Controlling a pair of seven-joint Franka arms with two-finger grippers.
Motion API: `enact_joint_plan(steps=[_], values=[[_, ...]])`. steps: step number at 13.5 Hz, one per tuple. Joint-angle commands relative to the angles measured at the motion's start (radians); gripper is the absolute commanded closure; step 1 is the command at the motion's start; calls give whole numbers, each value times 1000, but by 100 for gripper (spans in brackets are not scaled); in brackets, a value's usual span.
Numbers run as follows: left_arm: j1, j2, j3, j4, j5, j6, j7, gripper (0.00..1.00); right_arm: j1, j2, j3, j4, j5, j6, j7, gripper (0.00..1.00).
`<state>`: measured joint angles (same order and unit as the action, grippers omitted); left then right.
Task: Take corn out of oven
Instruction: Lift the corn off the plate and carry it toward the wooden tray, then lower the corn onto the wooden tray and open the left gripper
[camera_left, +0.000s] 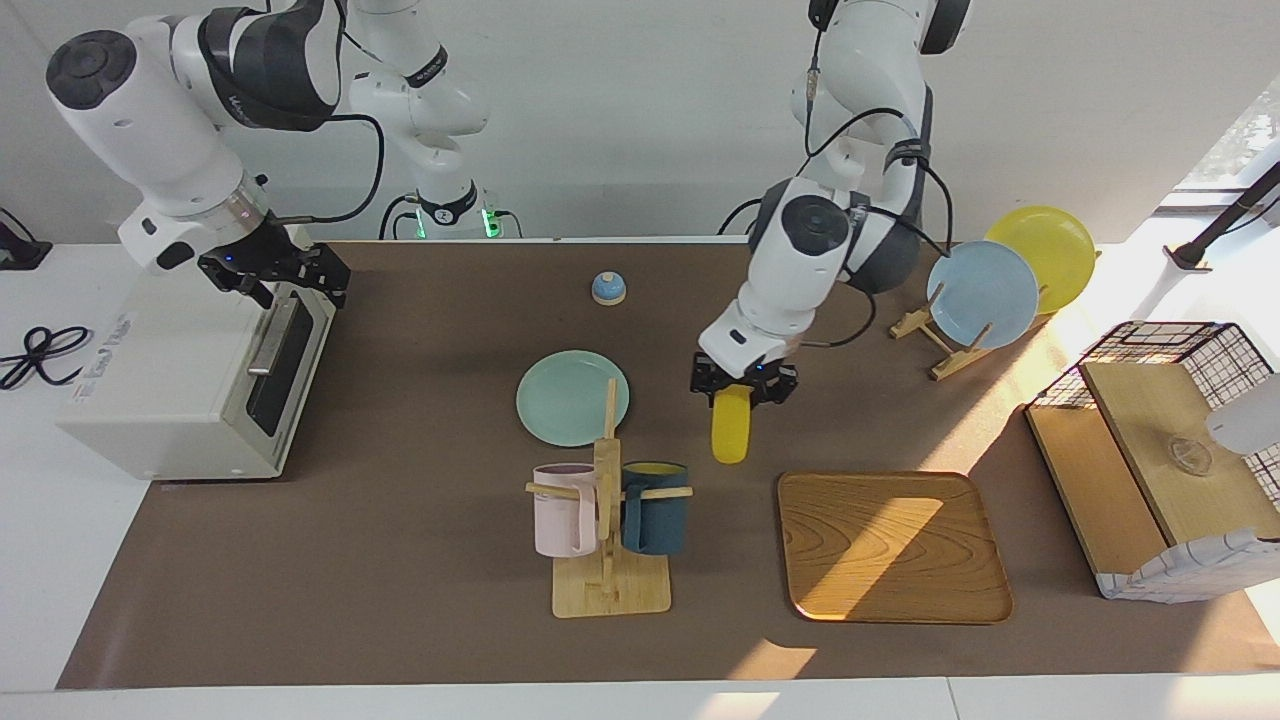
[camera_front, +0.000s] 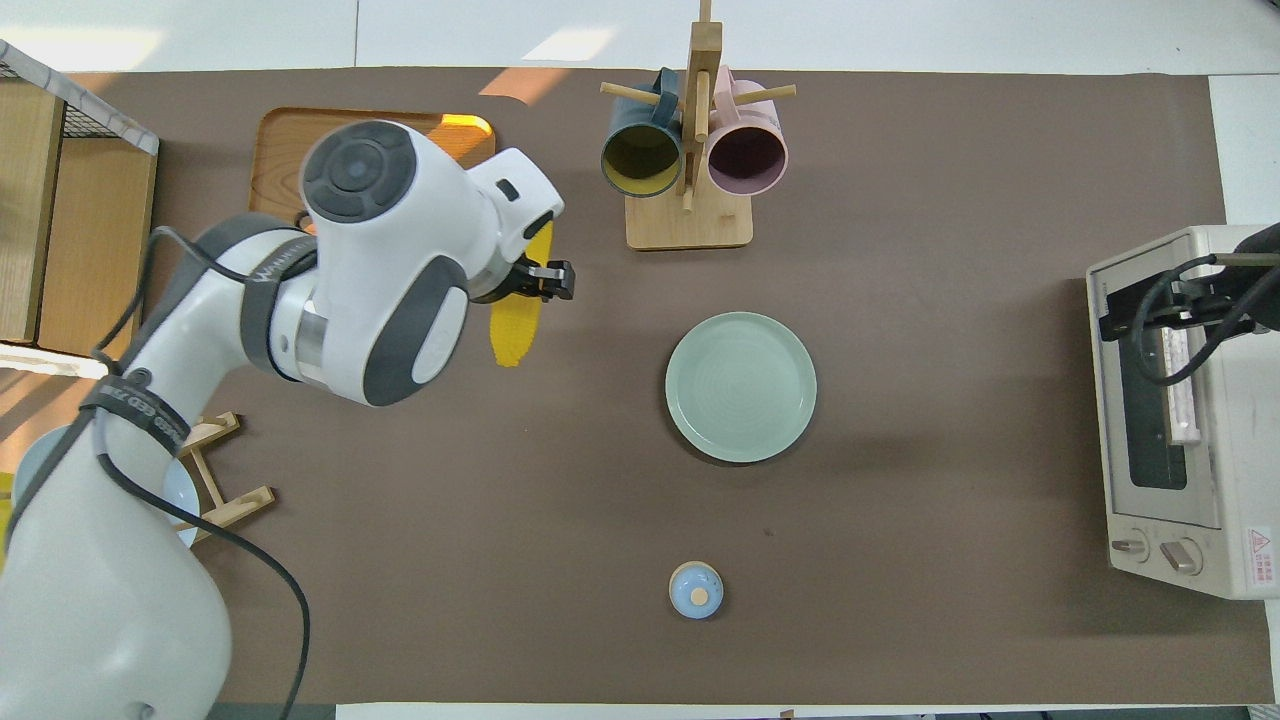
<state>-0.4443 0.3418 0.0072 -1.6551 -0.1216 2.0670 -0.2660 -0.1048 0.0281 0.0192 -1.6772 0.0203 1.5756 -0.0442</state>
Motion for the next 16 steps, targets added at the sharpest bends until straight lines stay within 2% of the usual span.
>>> enact_joint_plan(steps=[1, 2, 5, 7, 11, 14, 16], values=[[131, 15, -13, 8, -13, 54, 16, 100, 0, 4, -7, 16, 18, -17, 15, 0], [169, 43, -13, 24, -7, 70, 17, 100, 0, 4, -5, 16, 24, -14, 15, 0], [216, 204, -13, 206, -4, 74, 19, 100, 0, 3, -5, 16, 24, -13, 15, 0], [243, 282, -13, 268, -10, 122, 47, 100, -7, 3, -5, 16, 24, -9, 14, 0], [286, 313, -15, 232, -4, 251, 69, 100, -3, 1, -4, 19, 20, -9, 15, 0], [289, 292, -13, 120, -6, 341, 88, 100, -1, -13, -2, 19, 18, -11, 15, 0], [292, 283, -13, 107, -6, 335, 120, 100, -4, -14, -4, 17, 20, -20, 14, 0]])
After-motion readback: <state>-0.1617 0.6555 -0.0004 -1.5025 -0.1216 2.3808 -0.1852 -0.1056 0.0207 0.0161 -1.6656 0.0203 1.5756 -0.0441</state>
